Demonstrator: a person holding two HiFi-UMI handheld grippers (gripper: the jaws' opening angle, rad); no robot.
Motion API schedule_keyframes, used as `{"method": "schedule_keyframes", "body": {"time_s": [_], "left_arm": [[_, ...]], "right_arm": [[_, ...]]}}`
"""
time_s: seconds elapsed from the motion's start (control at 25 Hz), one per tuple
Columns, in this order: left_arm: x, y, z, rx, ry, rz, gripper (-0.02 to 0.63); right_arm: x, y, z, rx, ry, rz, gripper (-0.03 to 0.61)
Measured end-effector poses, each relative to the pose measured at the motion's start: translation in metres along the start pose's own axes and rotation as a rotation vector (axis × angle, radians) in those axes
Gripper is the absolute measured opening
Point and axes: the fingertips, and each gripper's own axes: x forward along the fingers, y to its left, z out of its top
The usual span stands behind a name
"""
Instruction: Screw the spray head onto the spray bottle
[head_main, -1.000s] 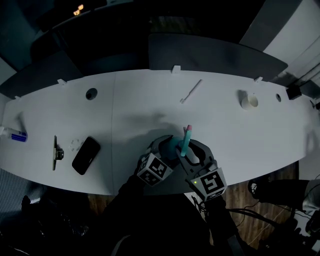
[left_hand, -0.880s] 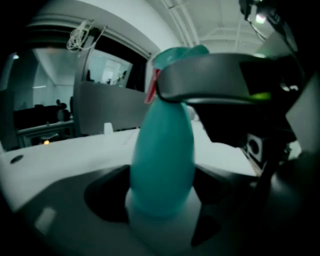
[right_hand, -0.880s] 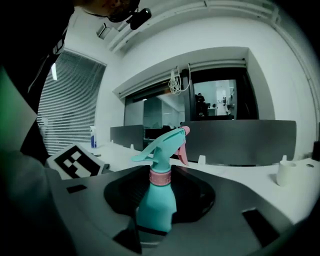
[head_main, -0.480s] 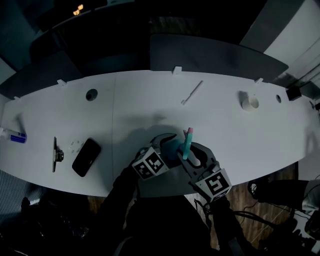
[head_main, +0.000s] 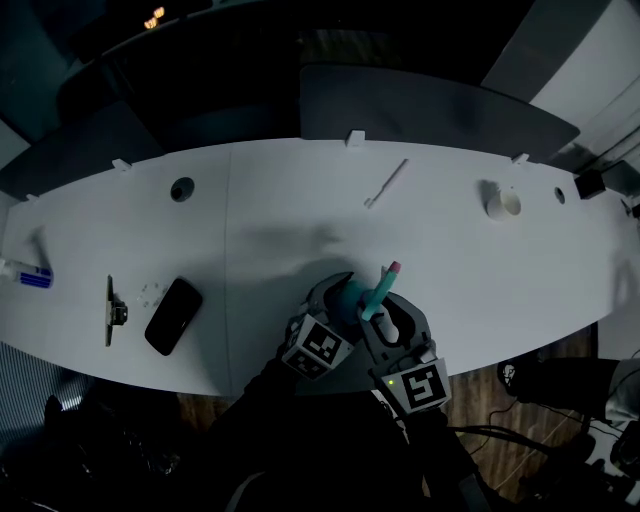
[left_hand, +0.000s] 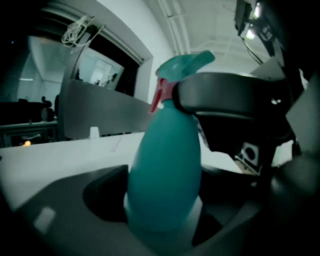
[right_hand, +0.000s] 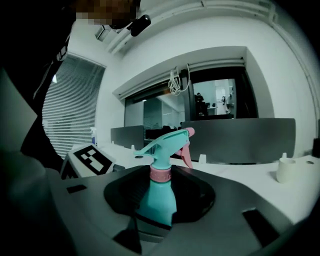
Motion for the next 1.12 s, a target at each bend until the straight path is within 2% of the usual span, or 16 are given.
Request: {"method": "schedule_keyframes", "body": {"time_s": [0.08, 0.16, 0.28, 0.36, 0.64, 0.88, 0.96, 1.12], "left_arm": [[0.0, 0.004, -0.003, -0.037, 0.001, 0.096, 0.407], [0.0, 0.006, -0.003, -0.052, -0.005, 0.126, 0.407], [0.0, 0.007, -0.003, -0.042, -0.003, 0.109, 0.408], [-0.001, 0.005, -0.004, -0.035, 0.002, 0.093, 0.408], [-0.002, 0.001, -0.004, -0.044, 0.01, 0.061, 0.408], [-0.002, 0.001, -0.001, -0.033, -0.001, 0.062, 0.408], [-0.001, 0.001, -0.002, -0.031, 0.001, 0.062, 0.408], [-0.002, 0.0, -0.001, -0.027, -0.001, 0.069, 0.408]], "right_arm": [[-0.001, -0.001, -0.002, 0.025, 0.009, -0.038, 0.138], [0.0, 0.0, -0.002, 0.036, 0.027, -0.005, 0.138], [0.0, 0.001, -0.002, 0.013, 0.037, 0.085, 0.14], [-0.002, 0.002, 0.001, 0.02, 0.026, 0.116, 0.141], [-0.002, 0.006, 0.013, 0.03, 0.026, 0.171, 0.143], [-0.003, -0.002, 0.015, 0.139, 0.038, 0.182, 0.137], [-0.002, -0.001, 0.016, 0.08, 0.037, 0.176, 0.133], [-0.004, 0.009, 0.015, -0.213, 0.019, 0.112, 0.13]]}}
